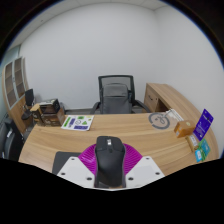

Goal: Arrange mouse

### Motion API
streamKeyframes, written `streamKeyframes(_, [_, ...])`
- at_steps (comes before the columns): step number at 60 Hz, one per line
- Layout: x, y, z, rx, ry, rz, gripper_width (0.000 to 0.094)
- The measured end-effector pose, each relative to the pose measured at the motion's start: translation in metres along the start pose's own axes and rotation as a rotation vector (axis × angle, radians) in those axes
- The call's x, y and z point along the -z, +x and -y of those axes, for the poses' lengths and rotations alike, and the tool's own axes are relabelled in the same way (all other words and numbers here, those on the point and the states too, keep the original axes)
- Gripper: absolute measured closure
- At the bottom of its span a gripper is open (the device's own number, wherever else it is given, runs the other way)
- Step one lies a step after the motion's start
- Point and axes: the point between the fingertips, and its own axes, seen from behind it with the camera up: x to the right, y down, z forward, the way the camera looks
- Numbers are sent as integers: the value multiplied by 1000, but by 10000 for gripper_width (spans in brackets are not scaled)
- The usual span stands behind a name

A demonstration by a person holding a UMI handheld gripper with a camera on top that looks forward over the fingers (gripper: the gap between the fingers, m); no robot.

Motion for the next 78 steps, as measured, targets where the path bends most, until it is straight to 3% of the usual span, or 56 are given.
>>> streamKeyframes(14, [-41, -118, -62, 71, -44, 84, 632])
streamKeyframes(32, [-89, -129, -151, 95, -140, 24, 595])
streamKeyframes(41, [-88, -126, -162, 78, -153, 31, 401])
streamKeyframes(43, [-87, -124, -162, 85, -156, 29, 294])
streamKeyframes(46, [-83, -119, -158, 104, -158, 12, 56])
streamKeyframes(48, [-77, -115, -153, 109, -148, 1, 94])
streamKeyframes(59, [-6, -98, -122, 99, -134, 13, 83])
streamKeyframes(78, [181, -27, -81, 93, -105, -14, 84])
